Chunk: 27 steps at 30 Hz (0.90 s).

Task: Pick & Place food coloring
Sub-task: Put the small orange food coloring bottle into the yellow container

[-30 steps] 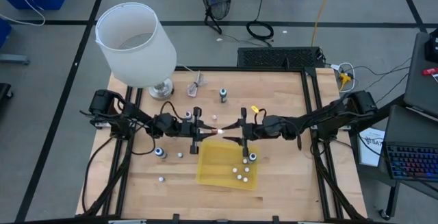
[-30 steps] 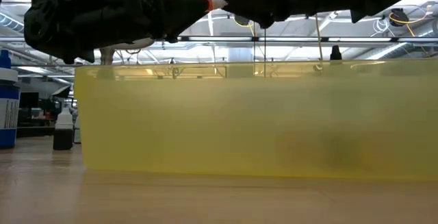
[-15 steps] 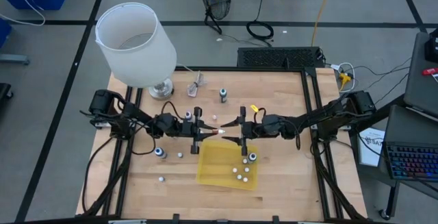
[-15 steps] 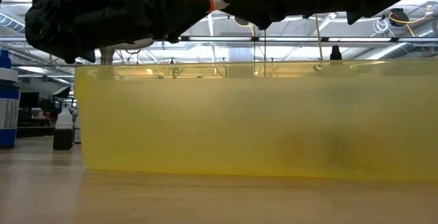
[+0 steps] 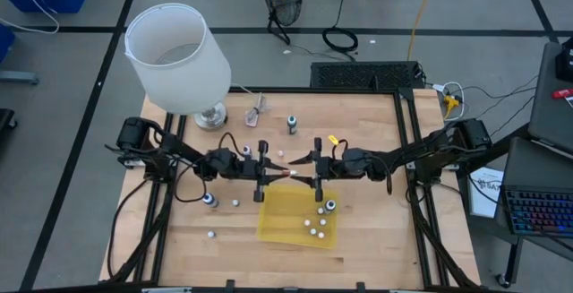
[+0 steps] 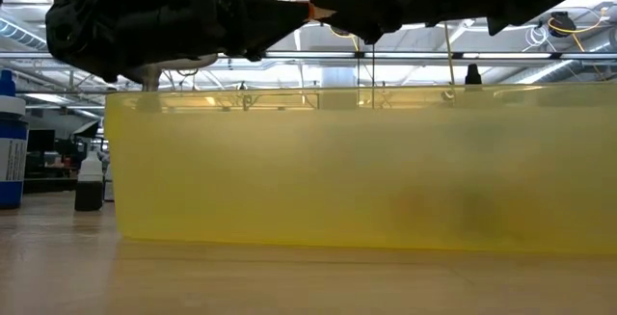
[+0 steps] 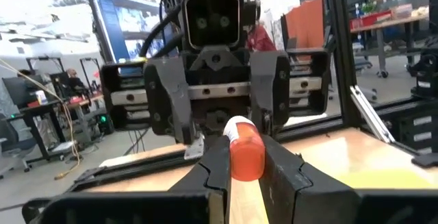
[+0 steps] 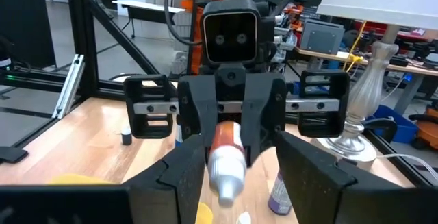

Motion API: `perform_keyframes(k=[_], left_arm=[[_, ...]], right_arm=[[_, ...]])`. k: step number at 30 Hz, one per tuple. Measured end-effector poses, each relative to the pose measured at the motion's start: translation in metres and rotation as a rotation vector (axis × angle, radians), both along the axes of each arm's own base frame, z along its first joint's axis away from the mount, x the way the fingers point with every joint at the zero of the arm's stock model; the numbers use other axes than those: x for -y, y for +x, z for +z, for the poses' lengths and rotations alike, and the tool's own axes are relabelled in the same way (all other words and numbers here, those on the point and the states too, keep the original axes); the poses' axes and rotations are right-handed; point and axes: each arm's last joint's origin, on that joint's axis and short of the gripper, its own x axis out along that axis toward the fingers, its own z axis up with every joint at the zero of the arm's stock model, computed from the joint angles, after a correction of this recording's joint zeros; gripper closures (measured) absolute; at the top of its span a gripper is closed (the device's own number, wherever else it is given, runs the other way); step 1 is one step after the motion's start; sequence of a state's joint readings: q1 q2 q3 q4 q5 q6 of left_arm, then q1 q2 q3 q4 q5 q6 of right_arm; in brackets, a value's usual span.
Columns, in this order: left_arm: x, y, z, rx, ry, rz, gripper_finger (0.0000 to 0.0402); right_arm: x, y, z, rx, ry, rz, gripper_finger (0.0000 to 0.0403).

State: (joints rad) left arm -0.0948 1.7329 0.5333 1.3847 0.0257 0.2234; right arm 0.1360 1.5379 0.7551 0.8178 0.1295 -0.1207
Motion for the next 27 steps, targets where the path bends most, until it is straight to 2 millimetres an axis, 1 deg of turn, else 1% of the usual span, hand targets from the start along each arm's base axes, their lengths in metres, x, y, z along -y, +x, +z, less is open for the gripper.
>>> perform_keyframes(k=[4, 27], left_arm=[[0.0002, 0.0020, 0.0021, 0.008, 0.003, 0.000, 0.0349], [0.0008, 0.0022, 0.0002, -0.008, 0.038, 0.037, 0.0349]], right_arm=[[0.0000, 0.0000, -0.0007, -0.007, -0.001, 0.000, 0.0234], [0.0002, -0.0003, -0.0043, -0.044, -0.010, -0.004, 0.0234]])
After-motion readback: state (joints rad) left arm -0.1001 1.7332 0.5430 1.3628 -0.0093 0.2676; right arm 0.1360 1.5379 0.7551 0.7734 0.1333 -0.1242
